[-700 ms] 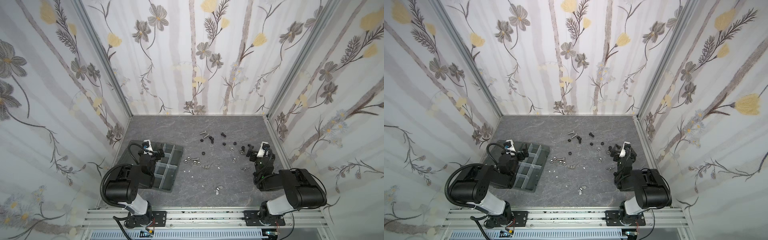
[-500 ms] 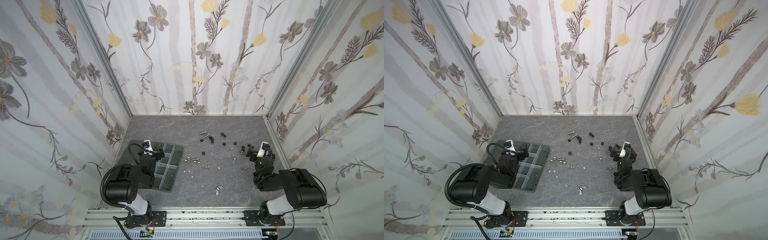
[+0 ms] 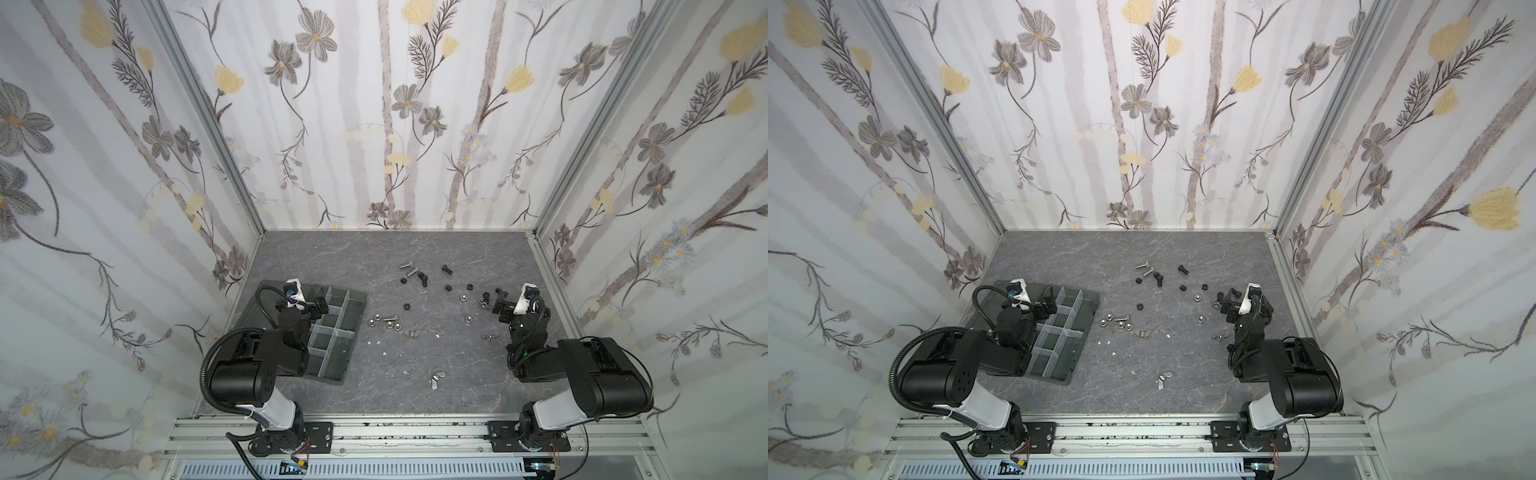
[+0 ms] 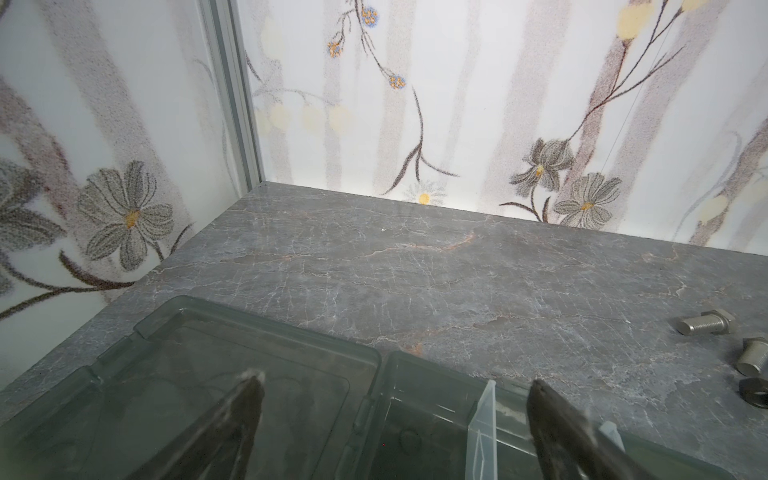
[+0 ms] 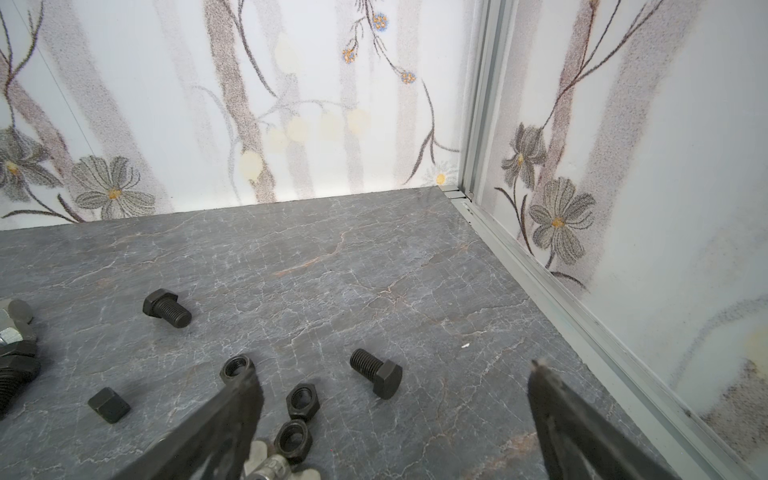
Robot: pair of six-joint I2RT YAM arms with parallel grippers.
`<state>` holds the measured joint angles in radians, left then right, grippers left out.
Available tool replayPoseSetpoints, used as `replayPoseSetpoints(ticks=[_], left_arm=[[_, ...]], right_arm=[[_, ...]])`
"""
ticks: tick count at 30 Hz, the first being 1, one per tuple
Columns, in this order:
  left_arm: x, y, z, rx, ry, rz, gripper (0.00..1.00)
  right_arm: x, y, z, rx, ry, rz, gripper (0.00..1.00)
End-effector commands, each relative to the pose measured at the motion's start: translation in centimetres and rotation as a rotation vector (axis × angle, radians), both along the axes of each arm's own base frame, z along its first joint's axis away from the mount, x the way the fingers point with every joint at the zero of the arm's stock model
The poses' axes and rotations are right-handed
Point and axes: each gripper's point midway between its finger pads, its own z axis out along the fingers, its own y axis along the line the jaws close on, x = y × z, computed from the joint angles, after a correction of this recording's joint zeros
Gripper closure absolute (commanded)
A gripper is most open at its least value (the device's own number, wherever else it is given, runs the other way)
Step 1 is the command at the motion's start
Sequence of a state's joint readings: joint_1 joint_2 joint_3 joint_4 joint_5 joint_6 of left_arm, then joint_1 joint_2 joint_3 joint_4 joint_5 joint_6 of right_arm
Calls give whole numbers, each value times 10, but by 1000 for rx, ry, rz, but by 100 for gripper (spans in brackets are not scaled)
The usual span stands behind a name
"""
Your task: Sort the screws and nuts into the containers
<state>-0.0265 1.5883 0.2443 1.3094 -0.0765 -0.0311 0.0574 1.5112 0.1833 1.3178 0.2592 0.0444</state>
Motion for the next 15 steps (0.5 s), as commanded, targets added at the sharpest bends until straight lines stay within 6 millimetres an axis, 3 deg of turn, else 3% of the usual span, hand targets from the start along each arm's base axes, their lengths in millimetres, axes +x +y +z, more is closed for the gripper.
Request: replayPoseSetpoints(ticks=[1,15], left_arm=[[2,2,5,-13,-16,8,0],[2,2,5,-16,-16,8,0]], right_arm=[[4,3,6,12,-22,25,0],[3,2,6,14,-23,28,0]])
